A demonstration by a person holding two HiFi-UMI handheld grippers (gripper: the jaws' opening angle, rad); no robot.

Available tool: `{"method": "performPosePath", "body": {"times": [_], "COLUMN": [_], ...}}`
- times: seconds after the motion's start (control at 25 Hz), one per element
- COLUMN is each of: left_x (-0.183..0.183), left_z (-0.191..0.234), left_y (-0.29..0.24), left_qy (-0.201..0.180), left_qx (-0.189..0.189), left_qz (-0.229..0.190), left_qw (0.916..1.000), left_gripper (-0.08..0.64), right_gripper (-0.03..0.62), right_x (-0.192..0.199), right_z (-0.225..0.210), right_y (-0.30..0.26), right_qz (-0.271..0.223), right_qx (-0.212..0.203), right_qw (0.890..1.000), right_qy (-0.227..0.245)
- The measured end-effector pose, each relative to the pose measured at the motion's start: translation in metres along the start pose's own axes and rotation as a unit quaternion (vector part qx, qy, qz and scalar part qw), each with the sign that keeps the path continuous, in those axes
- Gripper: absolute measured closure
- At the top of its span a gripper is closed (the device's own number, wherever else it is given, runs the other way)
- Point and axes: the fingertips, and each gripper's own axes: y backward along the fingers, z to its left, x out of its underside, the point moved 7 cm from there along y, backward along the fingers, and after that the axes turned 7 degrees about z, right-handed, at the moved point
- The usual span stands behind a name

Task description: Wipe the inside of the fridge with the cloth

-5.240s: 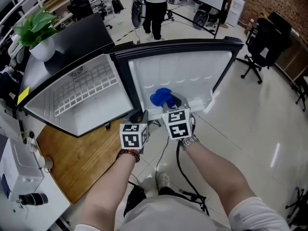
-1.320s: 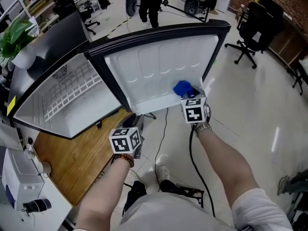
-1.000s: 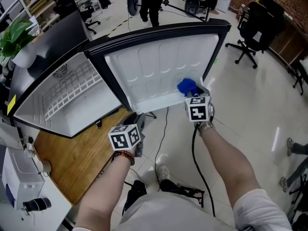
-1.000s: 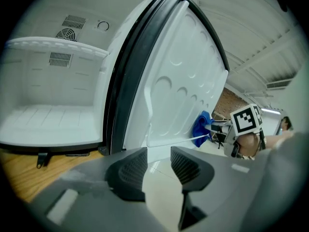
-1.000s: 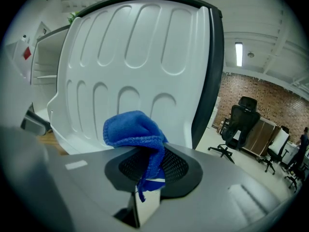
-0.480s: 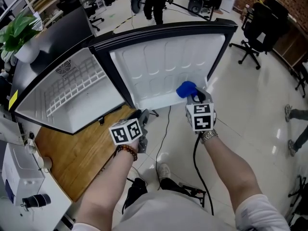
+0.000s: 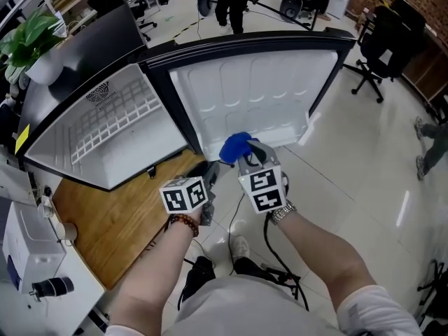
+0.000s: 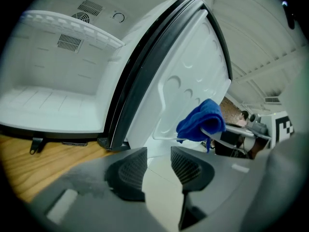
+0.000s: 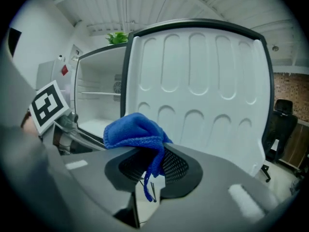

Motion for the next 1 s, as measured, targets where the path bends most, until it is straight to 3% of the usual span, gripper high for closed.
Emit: {"method": "performPosePath", "body": {"times": [0.4, 1.0], "left_x": [0.007, 0.003], "left_z": [0.016, 0.013], "left_y": [0.023, 0.019], "left_qy": [-0.023, -0.037], "left_qx": [-0.018, -0.012], "left_qz": [0.0, 0.0], "left_qw": [0.9996, 0.9992], "left_gripper": [0.396, 0.396], "right_gripper": [0.522, 0.522], "right_x": [-0.007, 0.009], "right_z": [0.059, 0.019], "right_y": [-0.045, -0.046], "right_qz": [-0.004, 0.016], "right_qx": [-0.069, -0.031], "right_qw": [0.997, 0.999], "right_qy": [0.034, 0.021]}}
